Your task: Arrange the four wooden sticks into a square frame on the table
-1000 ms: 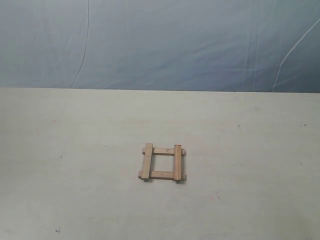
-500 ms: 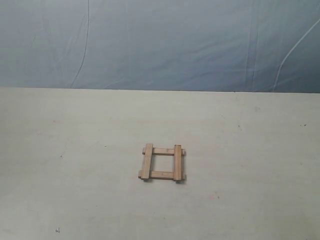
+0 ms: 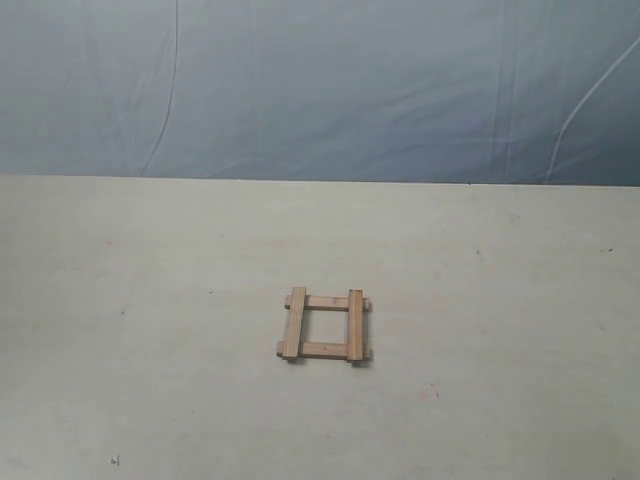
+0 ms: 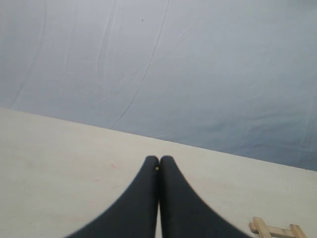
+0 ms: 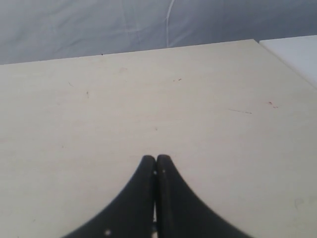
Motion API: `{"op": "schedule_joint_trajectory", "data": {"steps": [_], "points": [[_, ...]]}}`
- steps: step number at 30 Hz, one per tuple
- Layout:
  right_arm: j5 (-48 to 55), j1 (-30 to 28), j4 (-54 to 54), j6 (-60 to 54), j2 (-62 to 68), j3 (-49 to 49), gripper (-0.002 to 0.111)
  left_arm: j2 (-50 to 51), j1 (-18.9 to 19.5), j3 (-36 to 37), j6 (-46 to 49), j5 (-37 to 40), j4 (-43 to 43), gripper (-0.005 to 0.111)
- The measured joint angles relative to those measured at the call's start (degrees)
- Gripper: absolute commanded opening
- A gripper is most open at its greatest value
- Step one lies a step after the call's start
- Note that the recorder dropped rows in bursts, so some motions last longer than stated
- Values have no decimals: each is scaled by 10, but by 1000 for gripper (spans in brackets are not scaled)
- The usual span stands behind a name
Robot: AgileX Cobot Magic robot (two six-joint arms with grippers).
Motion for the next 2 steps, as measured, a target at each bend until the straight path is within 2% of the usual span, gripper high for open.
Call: {"op": "schedule_joint_trajectory", "data": {"steps": [2], "points": [[-6,0,17,0,0,0,-1,0,0,0,0,0,0,0]]}}
